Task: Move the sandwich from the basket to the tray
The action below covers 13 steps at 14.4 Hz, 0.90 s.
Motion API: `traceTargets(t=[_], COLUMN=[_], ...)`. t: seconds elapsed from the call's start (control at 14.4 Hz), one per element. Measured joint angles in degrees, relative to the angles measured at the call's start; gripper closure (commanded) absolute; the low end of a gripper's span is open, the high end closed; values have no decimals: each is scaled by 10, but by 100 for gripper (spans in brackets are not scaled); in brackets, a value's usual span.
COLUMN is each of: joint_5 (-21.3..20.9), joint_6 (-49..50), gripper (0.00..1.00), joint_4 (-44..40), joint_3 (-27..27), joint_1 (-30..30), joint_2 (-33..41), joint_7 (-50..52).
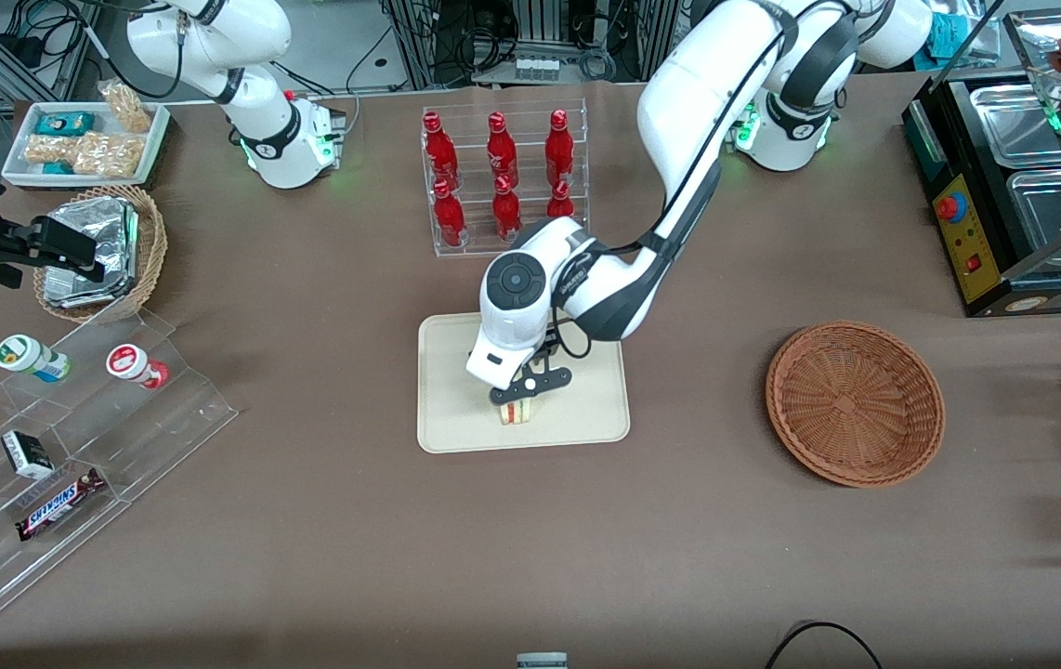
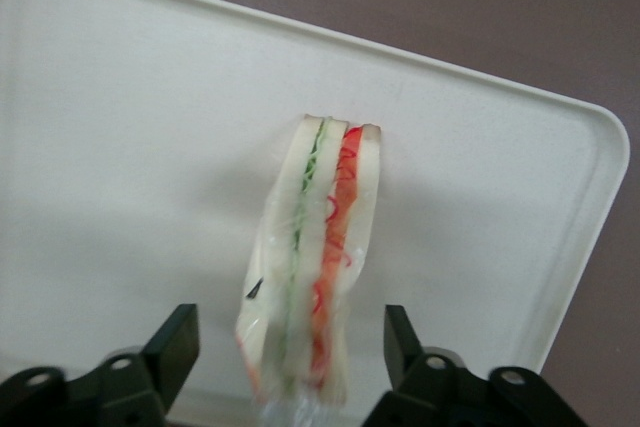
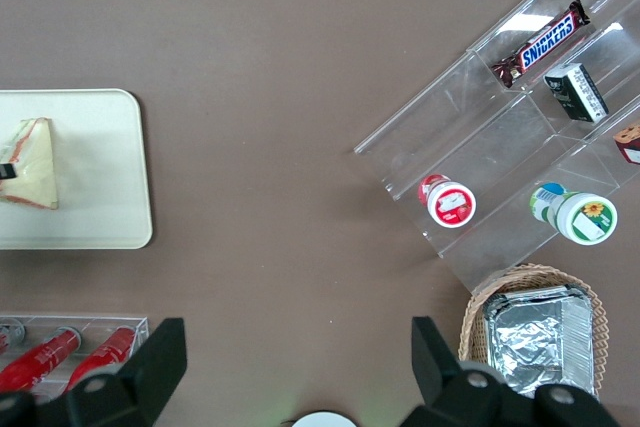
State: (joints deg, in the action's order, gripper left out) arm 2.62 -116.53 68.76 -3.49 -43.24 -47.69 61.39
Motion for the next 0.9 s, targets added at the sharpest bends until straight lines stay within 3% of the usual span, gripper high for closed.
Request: traceTargets(t=[0.35,0.55,0.9], joint_5=[-26,-26,-26], joint_6=[152,155,154], gripper=[0,0,0], joint_4=[45,104,197], joint_3=[46,77,82], joint_1=[8,34,138], joint_2=[119,160,239], joint_7=[-62,-110,-276])
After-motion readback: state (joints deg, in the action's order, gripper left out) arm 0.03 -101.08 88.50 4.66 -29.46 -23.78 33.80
